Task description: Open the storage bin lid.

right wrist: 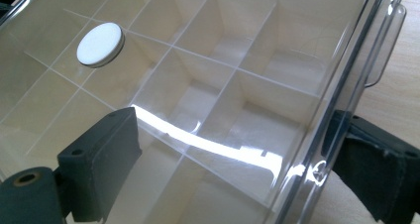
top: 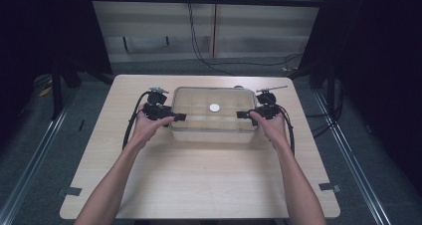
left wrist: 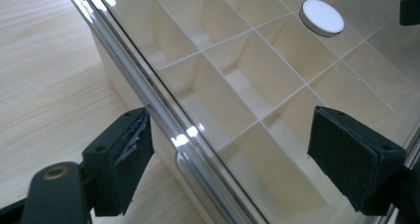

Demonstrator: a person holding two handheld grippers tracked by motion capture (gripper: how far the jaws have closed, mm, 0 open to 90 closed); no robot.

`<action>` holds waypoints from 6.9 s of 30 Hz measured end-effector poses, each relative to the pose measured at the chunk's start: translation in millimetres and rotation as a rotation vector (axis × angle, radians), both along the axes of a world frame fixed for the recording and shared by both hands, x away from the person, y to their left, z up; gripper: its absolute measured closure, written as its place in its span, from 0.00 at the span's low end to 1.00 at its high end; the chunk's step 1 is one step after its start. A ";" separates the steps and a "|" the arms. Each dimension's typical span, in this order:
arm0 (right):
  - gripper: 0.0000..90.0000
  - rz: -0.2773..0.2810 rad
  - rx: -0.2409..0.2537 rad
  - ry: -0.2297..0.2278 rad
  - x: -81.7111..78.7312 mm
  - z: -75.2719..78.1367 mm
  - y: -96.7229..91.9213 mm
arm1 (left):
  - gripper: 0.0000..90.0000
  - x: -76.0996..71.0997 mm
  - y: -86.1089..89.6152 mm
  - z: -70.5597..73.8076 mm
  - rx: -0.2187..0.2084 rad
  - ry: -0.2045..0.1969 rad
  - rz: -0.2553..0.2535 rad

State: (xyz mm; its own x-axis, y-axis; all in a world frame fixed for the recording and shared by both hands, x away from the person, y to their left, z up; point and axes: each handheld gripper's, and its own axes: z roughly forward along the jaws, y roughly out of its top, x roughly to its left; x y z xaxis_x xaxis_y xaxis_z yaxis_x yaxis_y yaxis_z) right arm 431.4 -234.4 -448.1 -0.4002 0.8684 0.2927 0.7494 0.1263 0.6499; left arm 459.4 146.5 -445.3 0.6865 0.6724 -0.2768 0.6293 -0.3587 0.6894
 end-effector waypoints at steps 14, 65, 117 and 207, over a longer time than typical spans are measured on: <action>0.09 -0.020 -0.002 -0.011 0.9 -1.1 2.1 | 0.22 3.6 1.2 -3.8 -0.041 0.014 0.012; 0.37 -0.050 0.111 -0.163 -14.3 9.0 -17.3 | 0.49 -9.3 18.7 8.4 -0.111 -0.110 0.047; 0.77 -0.054 0.215 -0.256 -55.0 52.2 -33.2 | 0.82 -42.5 39.8 42.9 -0.168 -0.237 0.026; 0.80 0.018 0.223 -0.275 -149.5 58.8 -25.4 | 0.85 -126.4 57.4 51.2 -0.112 -0.240 -0.061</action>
State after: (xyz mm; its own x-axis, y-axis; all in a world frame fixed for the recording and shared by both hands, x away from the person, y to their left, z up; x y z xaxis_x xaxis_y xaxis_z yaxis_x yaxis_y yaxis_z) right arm 281.8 -259.9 -389.3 -0.5053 0.7873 0.3533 0.5414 -0.0296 0.8403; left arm 333.0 203.9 -394.0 0.7798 0.6022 -0.1712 0.4224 -0.3043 0.8538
